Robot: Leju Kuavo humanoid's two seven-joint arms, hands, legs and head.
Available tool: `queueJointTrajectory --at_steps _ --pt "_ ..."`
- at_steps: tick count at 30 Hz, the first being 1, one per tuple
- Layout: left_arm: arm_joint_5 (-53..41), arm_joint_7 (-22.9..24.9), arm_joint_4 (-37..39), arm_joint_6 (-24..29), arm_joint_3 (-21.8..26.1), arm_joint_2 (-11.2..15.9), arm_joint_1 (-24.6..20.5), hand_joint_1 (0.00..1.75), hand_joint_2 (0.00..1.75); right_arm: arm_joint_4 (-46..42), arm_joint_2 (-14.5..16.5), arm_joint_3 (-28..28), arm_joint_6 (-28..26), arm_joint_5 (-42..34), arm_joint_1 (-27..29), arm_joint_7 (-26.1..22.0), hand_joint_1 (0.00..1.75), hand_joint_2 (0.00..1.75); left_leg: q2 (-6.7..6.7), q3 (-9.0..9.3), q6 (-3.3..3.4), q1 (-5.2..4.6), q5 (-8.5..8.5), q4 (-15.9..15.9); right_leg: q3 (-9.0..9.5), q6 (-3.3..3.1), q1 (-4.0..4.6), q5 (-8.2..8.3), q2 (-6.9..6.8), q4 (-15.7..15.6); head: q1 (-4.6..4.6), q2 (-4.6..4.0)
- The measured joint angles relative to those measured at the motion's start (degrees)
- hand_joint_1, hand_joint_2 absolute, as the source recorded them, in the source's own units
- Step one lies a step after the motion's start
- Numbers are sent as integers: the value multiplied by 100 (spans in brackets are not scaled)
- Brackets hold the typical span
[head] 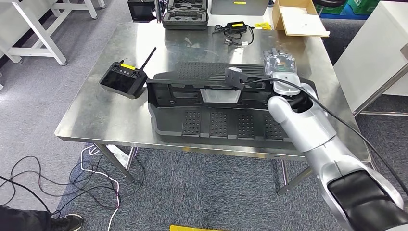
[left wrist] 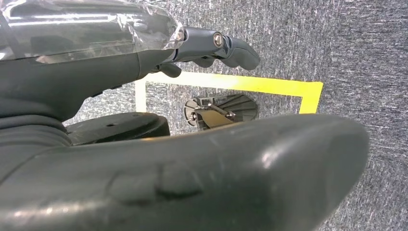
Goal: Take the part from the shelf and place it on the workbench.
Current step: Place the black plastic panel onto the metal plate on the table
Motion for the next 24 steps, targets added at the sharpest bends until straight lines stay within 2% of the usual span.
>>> queueJointTrajectory --at_steps 8,13,22,24 --pt "-2 -36 0 -8 2 1 3 0 0 2 -45 247 -542 -281 -84 1 0 175 0 -2 0 -1 0 0 0 0 0 0 0 0 1 0" --pt "-10 -141 2 -58 2 0 11 0 0 2 -80 576 -1045 -504 -222 0 0 175 0 -2 0 -1 0 0 -1 0 0 0 0 0 0 0" --pt "-37 -159 2 -84 2 0 19 0 0 -2 -91 1130 -1523 -627 -506 1 0 175 0 -3 0 0 0 0 -2 0 0 0 0 0 0 0" --pt "-49 -159 2 -88 2 0 20 0 0 -12 -92 1262 -1555 -653 -580 1 0 87 0 -3 0 0 0 -1 -2 0 0 0 0 0 0 0"
